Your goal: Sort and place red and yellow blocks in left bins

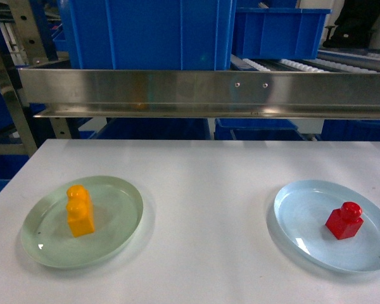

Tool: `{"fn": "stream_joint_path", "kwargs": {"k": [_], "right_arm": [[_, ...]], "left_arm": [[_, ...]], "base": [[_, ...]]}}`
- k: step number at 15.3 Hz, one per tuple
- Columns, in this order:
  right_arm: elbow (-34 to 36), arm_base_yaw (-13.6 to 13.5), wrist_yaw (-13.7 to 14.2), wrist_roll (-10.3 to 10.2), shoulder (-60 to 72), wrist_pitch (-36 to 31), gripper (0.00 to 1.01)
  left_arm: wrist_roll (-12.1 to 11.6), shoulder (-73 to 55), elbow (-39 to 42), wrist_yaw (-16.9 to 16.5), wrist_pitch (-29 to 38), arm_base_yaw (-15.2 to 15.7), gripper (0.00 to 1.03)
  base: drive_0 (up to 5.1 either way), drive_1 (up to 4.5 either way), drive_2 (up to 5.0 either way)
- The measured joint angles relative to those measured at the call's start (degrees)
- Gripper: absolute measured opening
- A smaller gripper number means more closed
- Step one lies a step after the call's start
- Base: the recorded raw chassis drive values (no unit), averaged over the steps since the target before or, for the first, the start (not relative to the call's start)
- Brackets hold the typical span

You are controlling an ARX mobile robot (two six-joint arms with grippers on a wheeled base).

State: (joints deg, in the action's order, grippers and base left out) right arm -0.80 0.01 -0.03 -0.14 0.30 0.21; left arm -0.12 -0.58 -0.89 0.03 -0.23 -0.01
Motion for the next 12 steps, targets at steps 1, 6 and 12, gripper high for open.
{"fn": "stream_joint_path", "kwargs": {"k": [1,6,12], "right_arm": [[0.0,0.0,0.0,0.0,0.0,0.0,0.98],[0.0,0.0,0.0,0.0,0.0,0.0,0.98],[-4.2,3.5,-4.9,3.6,15.9,-12.9,0.98]], "left_arm": [[0.0,0.0,0.0,0.0,0.0,0.0,0.98],[0.0,0.0,0.0,0.0,0.0,0.0,0.98],[0.0,0.0,0.0,0.0,0.0,0.0,0.98]], "base": [[0.0,0.0,0.0],[0.0,0.0,0.0],[0.0,0.0,0.0]]}}
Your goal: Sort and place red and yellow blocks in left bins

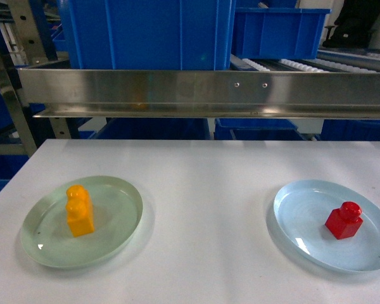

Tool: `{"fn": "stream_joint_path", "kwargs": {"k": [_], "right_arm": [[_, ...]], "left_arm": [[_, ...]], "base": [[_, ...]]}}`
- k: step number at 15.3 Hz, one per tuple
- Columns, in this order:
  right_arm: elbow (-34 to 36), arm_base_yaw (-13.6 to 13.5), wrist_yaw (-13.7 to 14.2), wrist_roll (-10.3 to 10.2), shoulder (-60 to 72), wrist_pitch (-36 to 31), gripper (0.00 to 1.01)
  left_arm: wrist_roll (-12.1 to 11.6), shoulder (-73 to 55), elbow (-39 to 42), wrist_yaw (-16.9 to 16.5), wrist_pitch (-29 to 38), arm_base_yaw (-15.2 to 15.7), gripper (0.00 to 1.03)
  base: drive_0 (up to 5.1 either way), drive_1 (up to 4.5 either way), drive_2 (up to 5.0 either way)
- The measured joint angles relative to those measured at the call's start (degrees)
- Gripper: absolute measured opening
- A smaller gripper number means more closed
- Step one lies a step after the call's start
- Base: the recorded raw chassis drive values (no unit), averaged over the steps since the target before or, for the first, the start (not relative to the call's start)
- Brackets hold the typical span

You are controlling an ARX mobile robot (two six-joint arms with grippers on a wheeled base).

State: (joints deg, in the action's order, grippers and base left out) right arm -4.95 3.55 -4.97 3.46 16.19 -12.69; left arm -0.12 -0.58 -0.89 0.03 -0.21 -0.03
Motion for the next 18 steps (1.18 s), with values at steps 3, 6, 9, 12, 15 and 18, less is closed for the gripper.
{"fn": "stream_joint_path", "kwargs": {"k": [3,6,9,12,15,18], "right_arm": [[-8.9,-0.7,-2.6,1.2,20.3,-11.3,0.98],[-18.1,-0.9,-3.5,2.7,35.5,-14.3,0.98],[-27.0,-1.8,-4.6,3.0,44.9,-13.7,0.98],[-28.9,-5.1,-3.5,4.7,56.5,-17.9,0.98],[-29.0,-7.0,-3.2,6.6,66.3,-19.5,0.98],[-29.1,-6.7,-4.8,8.2,72.0,-20.5,0.98]], "left_arm": [[0.0,-1.6,0.0,-1.1,2.9,0.6,0.98],[1.4,-29.9,-10.5,-6.8,19.9,6.2,0.98],[1.3,-47.3,-18.7,-7.9,19.7,2.7,0.98],[1.0,-66.7,-22.7,-6.3,28.4,-3.7,0.98],[-0.1,-77.1,-23.3,-1.0,37.0,-4.3,0.98],[-0.3,-76.2,-23.3,-0.9,37.5,-4.3,0.98]], "base": [[0.0,0.0,0.0],[0.0,0.0,0.0],[0.0,0.0,0.0],[0.0,0.0,0.0],[0.0,0.0,0.0],[0.0,0.0,0.0]]}}
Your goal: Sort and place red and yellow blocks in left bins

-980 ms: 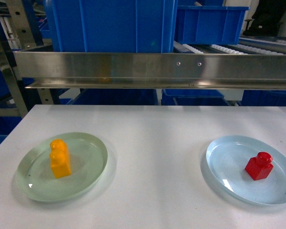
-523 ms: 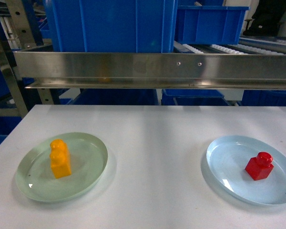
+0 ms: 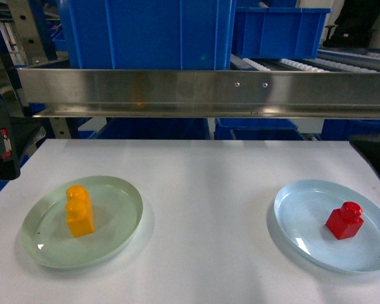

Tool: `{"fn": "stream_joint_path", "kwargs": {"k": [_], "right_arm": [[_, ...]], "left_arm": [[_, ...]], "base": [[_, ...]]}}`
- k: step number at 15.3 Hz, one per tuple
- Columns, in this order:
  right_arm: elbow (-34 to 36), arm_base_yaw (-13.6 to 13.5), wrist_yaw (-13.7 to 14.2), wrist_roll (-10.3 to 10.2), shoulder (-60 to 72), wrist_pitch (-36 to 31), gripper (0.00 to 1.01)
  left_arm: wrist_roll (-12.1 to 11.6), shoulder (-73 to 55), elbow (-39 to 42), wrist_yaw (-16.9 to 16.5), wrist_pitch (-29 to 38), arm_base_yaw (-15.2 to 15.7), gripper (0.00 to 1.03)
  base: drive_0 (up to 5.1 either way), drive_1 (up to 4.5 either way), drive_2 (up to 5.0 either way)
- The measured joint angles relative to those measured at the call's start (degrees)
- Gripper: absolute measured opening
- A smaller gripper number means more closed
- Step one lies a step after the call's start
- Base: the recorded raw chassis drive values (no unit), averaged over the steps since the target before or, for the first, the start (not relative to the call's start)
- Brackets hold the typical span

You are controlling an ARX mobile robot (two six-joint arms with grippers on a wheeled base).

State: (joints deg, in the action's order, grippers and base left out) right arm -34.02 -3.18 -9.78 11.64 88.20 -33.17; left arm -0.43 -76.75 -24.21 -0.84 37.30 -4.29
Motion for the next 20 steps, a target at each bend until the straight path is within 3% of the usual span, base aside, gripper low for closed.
{"fn": "stream_joint_path", "kwargs": {"k": [5,7,11,13,15,18,20], "right_arm": [[-7.5,0.2,-2.5,5.0,16.2,1.1,0.98],[-11.5,1.0,-2.6,5.4,20.7,2.1,0.98],[-13.4,5.6,-4.0,5.9,27.4,1.2,0.98],[-13.0,5.7,-5.4,5.1,29.1,-0.3,0.98],[-13.0,4.7,-6.4,2.9,29.2,-1.2,0.98],[-12.5,3.5,-6.4,-0.9,31.4,-2.1,0.98],[-11.2,3.5,-6.1,-1.9,32.6,-3.0,0.98]], "left_arm": [[0.0,0.0,0.0,0.0,0.0,-0.1,0.98],[0.0,0.0,0.0,0.0,0.0,-0.1,0.98],[0.0,0.0,0.0,0.0,0.0,-0.1,0.98],[0.0,0.0,0.0,0.0,0.0,-0.1,0.98],[0.0,0.0,0.0,0.0,0.0,-0.1,0.98],[0.0,0.0,0.0,0.0,0.0,-0.1,0.98],[0.0,0.0,0.0,0.0,0.0,-0.1,0.98]], "base": [[0.0,0.0,0.0],[0.0,0.0,0.0],[0.0,0.0,0.0],[0.0,0.0,0.0],[0.0,0.0,0.0],[0.0,0.0,0.0],[0.0,0.0,0.0]]}}
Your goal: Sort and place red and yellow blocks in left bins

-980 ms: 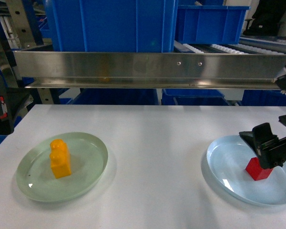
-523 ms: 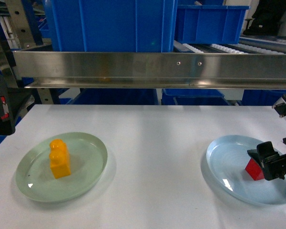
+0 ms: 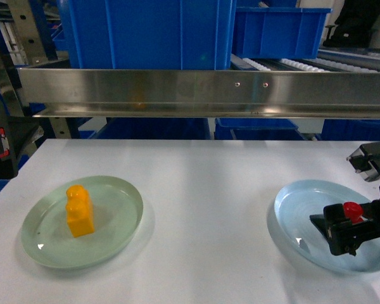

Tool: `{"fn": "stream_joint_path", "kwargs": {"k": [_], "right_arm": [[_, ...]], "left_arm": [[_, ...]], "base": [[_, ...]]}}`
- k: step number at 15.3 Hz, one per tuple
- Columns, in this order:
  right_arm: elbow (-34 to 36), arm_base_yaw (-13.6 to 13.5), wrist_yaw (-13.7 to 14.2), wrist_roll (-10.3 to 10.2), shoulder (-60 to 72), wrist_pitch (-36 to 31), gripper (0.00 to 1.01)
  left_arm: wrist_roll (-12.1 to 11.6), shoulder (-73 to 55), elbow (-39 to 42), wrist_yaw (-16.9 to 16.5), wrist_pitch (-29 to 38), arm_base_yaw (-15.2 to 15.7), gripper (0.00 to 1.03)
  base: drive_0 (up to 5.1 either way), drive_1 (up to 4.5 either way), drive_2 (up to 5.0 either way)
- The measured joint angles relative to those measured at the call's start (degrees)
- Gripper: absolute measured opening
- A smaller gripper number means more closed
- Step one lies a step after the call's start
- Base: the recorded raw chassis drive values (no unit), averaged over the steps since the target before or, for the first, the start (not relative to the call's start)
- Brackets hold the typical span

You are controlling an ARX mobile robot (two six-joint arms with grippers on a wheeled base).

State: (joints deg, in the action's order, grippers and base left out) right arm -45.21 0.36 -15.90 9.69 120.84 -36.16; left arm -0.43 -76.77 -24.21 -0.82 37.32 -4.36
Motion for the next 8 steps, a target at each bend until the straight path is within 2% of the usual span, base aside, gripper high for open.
{"fn": "stream_joint_path", "kwargs": {"k": [6,7,8], "right_arm": [[2.4,0.0,0.8,-1.5,3.0,-4.2,0.35],[2.7,0.0,0.8,-1.6,3.0,-4.9,0.3],[2.8,0.0,0.8,-1.8,3.0,-5.3,0.29]], "left_arm": [[0.0,0.0,0.0,0.0,0.0,0.0,0.98],[0.0,0.0,0.0,0.0,0.0,0.0,0.98],[0.0,0.0,0.0,0.0,0.0,0.0,0.98]], "base": [[0.0,0.0,0.0],[0.0,0.0,0.0],[0.0,0.0,0.0]]}}
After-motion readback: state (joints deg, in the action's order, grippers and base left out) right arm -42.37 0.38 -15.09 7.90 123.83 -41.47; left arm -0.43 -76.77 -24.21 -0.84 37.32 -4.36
